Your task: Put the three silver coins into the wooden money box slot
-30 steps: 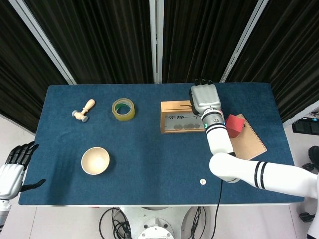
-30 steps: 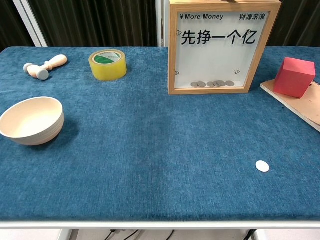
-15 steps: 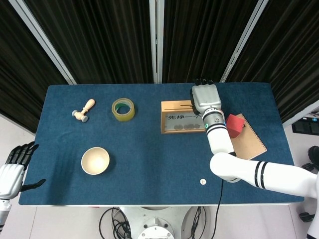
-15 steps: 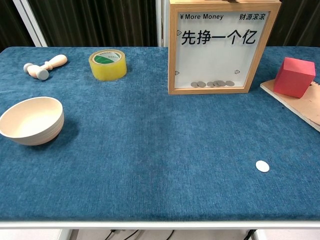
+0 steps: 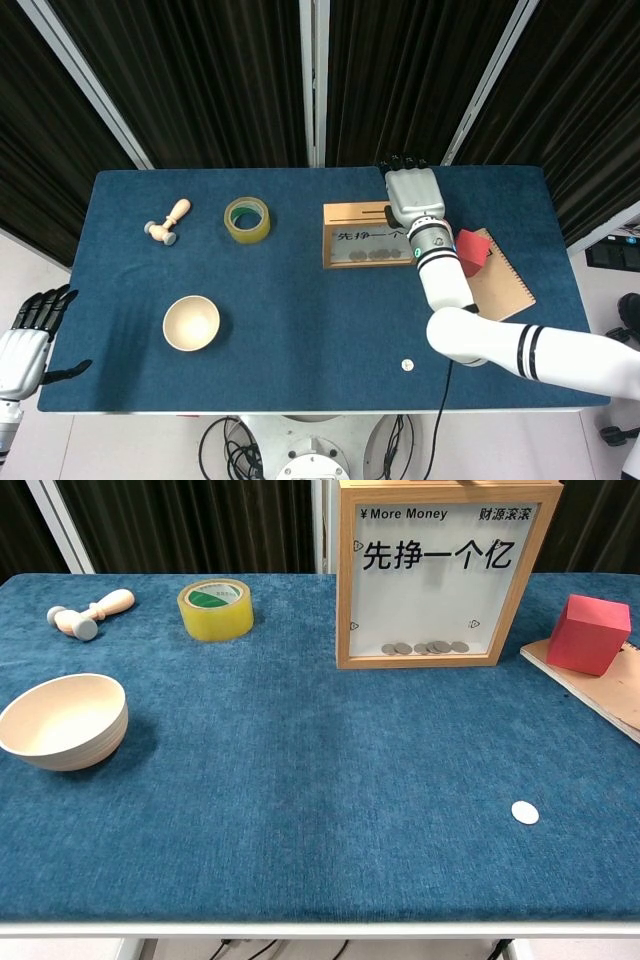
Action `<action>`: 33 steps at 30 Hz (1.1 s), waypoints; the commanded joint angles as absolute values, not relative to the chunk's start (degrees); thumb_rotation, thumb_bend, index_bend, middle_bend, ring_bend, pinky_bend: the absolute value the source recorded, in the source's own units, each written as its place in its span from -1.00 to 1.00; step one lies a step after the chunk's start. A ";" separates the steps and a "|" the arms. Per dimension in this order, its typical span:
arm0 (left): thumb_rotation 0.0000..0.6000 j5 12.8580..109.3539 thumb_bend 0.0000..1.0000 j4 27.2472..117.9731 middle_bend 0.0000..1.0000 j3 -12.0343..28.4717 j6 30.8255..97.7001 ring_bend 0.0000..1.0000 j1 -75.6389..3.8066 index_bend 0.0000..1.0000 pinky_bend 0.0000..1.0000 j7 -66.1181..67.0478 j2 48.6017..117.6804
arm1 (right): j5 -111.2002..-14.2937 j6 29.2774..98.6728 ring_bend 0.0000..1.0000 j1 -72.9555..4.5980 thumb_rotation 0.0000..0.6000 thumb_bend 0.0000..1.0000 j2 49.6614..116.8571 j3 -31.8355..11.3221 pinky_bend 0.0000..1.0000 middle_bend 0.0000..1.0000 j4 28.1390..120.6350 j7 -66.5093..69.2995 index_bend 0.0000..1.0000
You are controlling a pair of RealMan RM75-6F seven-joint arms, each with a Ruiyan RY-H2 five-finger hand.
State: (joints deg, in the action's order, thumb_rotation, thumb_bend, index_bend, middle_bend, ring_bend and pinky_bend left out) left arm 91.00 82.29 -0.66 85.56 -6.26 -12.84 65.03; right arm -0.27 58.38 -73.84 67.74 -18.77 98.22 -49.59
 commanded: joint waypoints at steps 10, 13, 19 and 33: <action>1.00 90.81 -1.00 82.59 -1.00 -0.48 85.78 -1.00 -6.16 -0.98 -1.00 -12.67 64.75 | -16.95 60.62 -1.00 -67.25 1.00 -0.23 61.09 -19.97 -1.00 -1.00 108.33 -40.18 -1.00; 1.00 90.67 -1.00 82.91 -1.00 -0.38 85.73 -1.00 -6.19 -0.97 -1.00 -12.38 64.58 | -29.20 63.12 -1.00 -61.33 1.00 -0.23 56.59 -18.81 -1.00 -1.00 115.57 -35.21 -1.00; 1.00 90.59 -1.00 84.14 -1.00 -0.02 85.60 -1.00 -6.50 -0.97 -1.00 -10.82 64.38 | -57.33 66.03 -1.00 -44.80 1.00 -0.35 51.33 -10.97 -1.00 -1.00 126.80 -17.95 -1.00; 1.00 89.67 -1.00 86.02 -1.00 0.68 85.15 -1.00 -6.89 -0.97 -1.00 -6.21 65.25 | -100.25 69.62 -1.00 -24.78 1.00 -1.00 59.22 11.27 -1.00 -1.00 106.69 -13.60 -0.98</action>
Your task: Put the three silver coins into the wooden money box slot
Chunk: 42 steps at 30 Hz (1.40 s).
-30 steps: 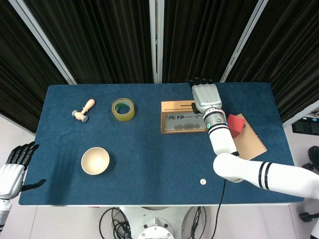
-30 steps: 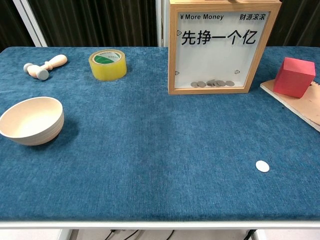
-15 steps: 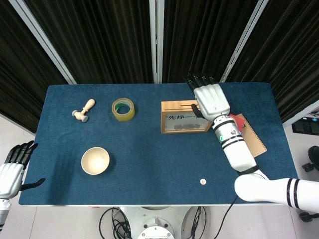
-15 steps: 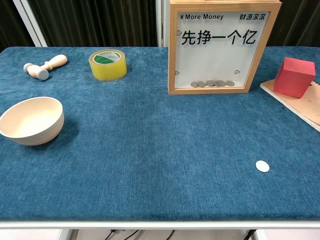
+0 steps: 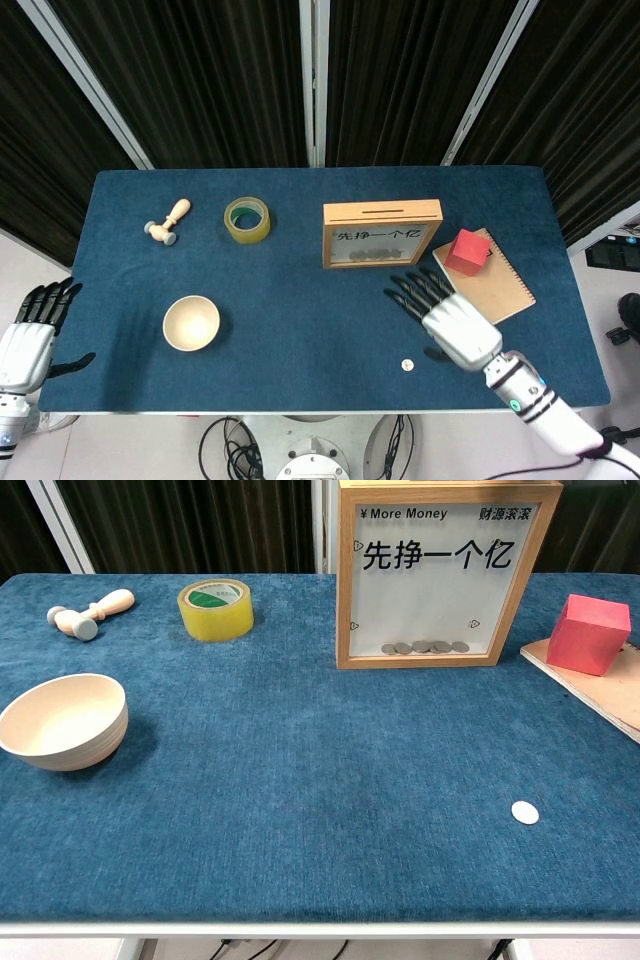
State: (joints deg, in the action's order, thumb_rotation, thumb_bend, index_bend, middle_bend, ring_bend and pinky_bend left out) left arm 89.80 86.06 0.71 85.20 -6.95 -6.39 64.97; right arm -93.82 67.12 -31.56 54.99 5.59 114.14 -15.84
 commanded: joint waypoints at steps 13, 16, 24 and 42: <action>1.00 88.69 -1.00 83.61 -1.00 0.38 84.90 -1.00 -6.18 -0.97 -1.00 -7.08 66.44 | -104.36 78.14 -1.00 -17.73 1.00 -0.75 78.79 10.01 -1.00 -1.00 80.17 -6.81 -0.69; 1.00 88.67 -1.00 83.09 -1.00 0.42 84.65 -1.00 -6.32 -0.97 -1.00 -7.22 66.81 | -105.49 79.90 -1.00 -17.04 1.00 -0.66 81.85 9.96 -1.00 -0.97 75.62 -4.76 -0.59; 1.00 88.46 -1.00 81.96 -1.00 0.40 84.50 -1.00 -6.22 -0.97 -1.00 -8.03 67.23 | -106.43 82.09 -1.00 -15.74 1.00 -0.64 86.48 10.09 -1.00 -0.93 67.54 -1.43 -0.31; 1.00 88.57 -0.98 81.27 -1.00 0.33 84.84 -1.00 -5.88 -0.97 -1.00 -9.36 67.03 | -105.65 79.57 -1.00 -16.65 1.00 -0.42 90.89 9.62 -1.00 -0.90 63.69 0.37 -0.30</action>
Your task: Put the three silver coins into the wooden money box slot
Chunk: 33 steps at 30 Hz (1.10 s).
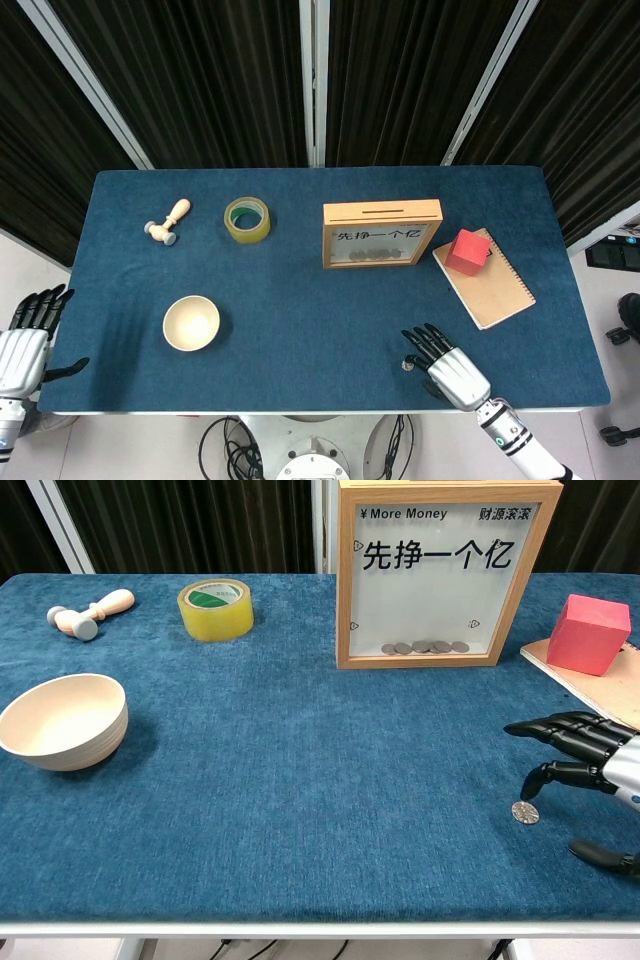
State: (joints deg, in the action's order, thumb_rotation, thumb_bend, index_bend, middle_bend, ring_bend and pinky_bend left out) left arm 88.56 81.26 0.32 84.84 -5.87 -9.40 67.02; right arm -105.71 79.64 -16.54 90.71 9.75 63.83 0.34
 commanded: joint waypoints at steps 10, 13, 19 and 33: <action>1.00 88.46 -0.98 81.60 -1.00 0.51 84.29 -1.00 -6.25 -0.97 -1.00 -9.06 66.78 | -104.67 78.15 -1.00 -16.99 1.00 -0.36 91.32 9.48 -1.00 -0.89 63.71 0.04 -0.27; 1.00 88.41 -0.98 81.56 -1.00 0.51 84.24 -1.00 -6.24 -0.97 -1.00 -9.08 66.82 | -104.60 78.04 -1.00 -17.13 1.00 -0.35 91.18 9.46 -1.00 -0.89 63.96 0.01 -0.26; 1.00 88.41 -0.98 81.43 -1.00 0.48 84.19 -1.00 -6.24 -0.97 -1.00 -9.20 66.84 | -104.23 77.30 -1.00 -17.47 1.00 -0.33 90.92 9.34 -1.00 -0.89 64.60 -0.59 -0.26; 1.00 88.34 -0.98 80.59 -1.00 0.44 84.22 -1.00 -6.09 -0.97 -1.00 -10.59 66.99 | -103.49 75.48 -1.00 -17.99 1.00 -0.28 90.77 9.47 -1.00 -0.89 65.85 -1.65 -0.25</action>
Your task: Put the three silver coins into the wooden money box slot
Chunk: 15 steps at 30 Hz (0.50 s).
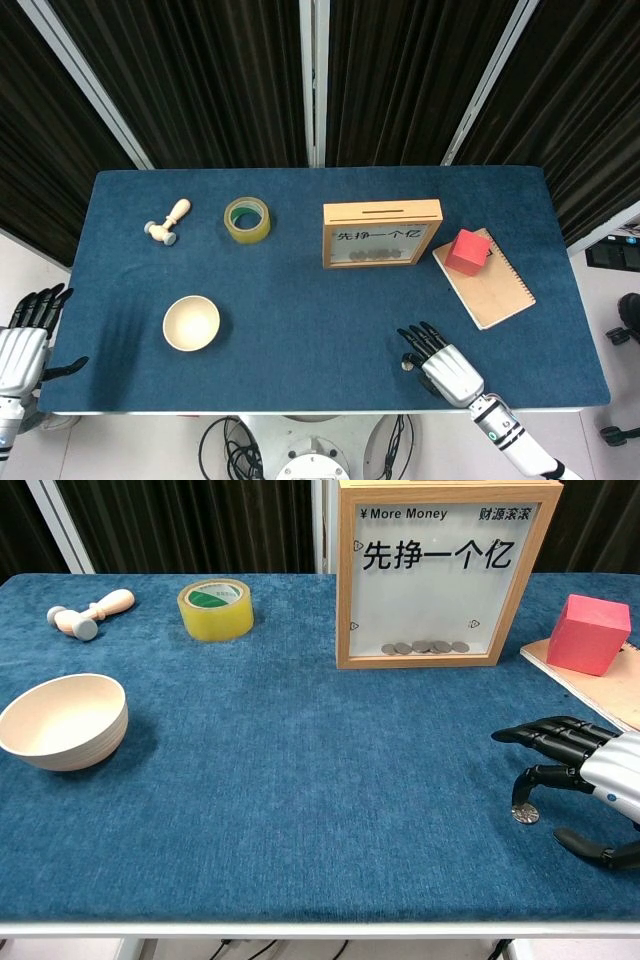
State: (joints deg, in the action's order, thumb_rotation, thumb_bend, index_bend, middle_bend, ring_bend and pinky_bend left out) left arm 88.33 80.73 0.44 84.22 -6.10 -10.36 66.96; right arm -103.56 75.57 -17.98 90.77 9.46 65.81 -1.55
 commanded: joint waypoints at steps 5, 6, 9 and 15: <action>1.00 88.33 -0.97 80.09 -1.00 0.46 84.15 -1.00 -6.14 -0.97 -1.00 -10.99 67.10 | -103.23 75.02 -1.00 -18.09 1.00 -0.28 90.88 9.45 -1.00 -0.89 66.02 -2.00 -0.25; 1.00 88.31 -0.98 80.00 -1.00 0.46 84.10 -1.00 -6.14 -0.97 -1.00 -11.05 67.14 | -103.18 74.94 -1.00 -18.11 1.00 -0.28 90.91 9.43 -1.00 -0.89 66.05 -2.05 -0.25; 1.00 88.29 -0.98 79.66 -1.00 0.43 83.97 -1.00 -6.17 -0.97 -1.00 -11.24 67.30 | -103.00 74.64 -1.00 -18.21 1.00 -0.28 90.99 9.38 -1.00 -0.89 66.10 -2.26 -0.25; 1.00 88.25 -0.98 78.95 -1.00 0.44 83.86 -1.00 -6.21 -0.97 -1.00 -11.99 67.48 | -102.67 74.39 -1.00 -18.36 1.00 -0.28 91.19 9.08 -1.00 -0.88 66.34 -2.78 -0.21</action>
